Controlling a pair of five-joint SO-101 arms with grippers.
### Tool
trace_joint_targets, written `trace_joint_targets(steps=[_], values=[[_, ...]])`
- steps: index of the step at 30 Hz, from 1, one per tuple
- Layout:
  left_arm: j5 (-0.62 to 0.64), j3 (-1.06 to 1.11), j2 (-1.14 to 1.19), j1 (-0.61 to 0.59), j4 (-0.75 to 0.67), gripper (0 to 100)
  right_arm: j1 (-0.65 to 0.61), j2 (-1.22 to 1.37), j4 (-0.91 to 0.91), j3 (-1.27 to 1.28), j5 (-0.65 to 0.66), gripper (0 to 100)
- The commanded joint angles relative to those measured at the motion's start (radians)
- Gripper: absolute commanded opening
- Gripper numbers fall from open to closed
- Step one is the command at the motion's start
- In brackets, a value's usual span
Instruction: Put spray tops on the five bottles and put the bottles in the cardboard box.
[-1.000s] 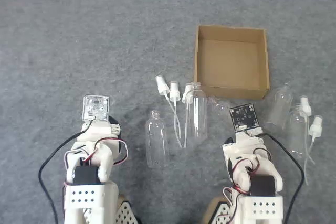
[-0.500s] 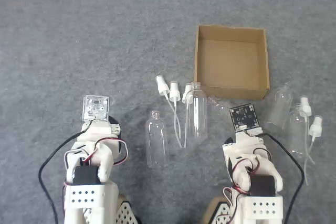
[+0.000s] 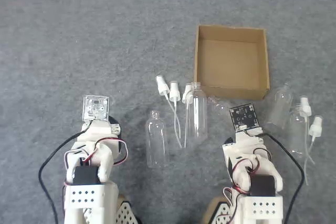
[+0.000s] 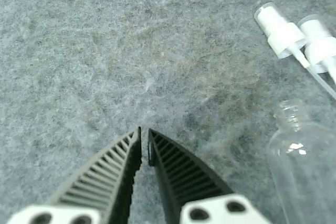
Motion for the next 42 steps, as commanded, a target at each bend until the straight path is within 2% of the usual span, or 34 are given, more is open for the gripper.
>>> trace_joint_targets(steps=[1,42], values=[[0.009,-0.007,-0.015,0.002,0.006,1,0.004,-0.015,0.007,0.023,0.009,0.8],[0.009,-0.007,-0.018,0.017,0.014,1,0.002,-0.015,0.007,0.023,0.005,0.8]])
